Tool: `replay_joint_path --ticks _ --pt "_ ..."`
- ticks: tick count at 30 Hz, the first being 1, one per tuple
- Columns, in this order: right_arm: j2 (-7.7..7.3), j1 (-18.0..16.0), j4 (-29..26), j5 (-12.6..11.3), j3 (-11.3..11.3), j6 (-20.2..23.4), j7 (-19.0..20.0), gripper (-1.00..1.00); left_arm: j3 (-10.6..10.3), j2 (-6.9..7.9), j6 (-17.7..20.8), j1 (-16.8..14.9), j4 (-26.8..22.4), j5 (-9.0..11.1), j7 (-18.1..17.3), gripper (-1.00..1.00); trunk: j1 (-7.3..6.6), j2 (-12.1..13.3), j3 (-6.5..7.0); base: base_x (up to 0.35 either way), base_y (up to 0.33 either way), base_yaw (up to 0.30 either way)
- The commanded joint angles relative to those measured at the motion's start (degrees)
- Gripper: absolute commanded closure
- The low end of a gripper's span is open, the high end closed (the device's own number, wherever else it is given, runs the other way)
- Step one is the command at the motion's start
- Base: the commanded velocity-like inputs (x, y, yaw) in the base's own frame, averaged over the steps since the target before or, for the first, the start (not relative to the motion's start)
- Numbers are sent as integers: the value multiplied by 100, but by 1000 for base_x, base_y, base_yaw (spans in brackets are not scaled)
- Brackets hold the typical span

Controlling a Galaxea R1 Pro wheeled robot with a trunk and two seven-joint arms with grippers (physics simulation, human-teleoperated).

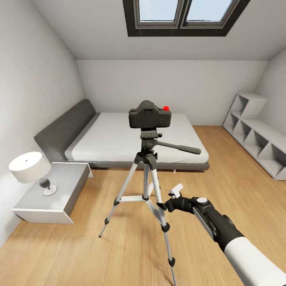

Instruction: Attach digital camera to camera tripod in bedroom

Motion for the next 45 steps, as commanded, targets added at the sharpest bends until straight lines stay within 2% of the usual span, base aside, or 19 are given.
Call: replay_joint_path --ticks 1,13,19,27,34,38,45 --pt "-32 -5 -19 -67 13 49 36 -100 -51 0 6 -3 -6 39 17 -100 3 -11 -10 0 0 0" --pt "-451 -5 -238 -131 -31 64 685 -100 -76 -11 -671 -3 -8 -17 -32 -100 3 -11 -10 0 0 0" --pt "-538 -5 -252 -133 -76 103 735 -100 -80 -74 -780 -3 -3 -28 -46 -100 3 -11 -10 0 0 0" --pt "-572 -5 -218 -120 -189 140 728 -100 -77 -105 -807 -3 6 -31 -50 -100 3 -11 -10 0 0 0" --pt "-628 -5 -175 -99 -451 141 724 -100 -79 -118 -811 -3 9 -32 -50 -100 3 -11 -10 0 0 0" --pt "-709 -5 -145 -97 -572 144 714 -100 -80 -140 -808 -3 5 -32 -50 -100 3 -11 -10 0 0 0" --pt "-821 -5 409 -98 -673 147 500 -100 -84 -244 -803 -3 -6 -37 -50 -100 3 -11 -10 0 0 0"
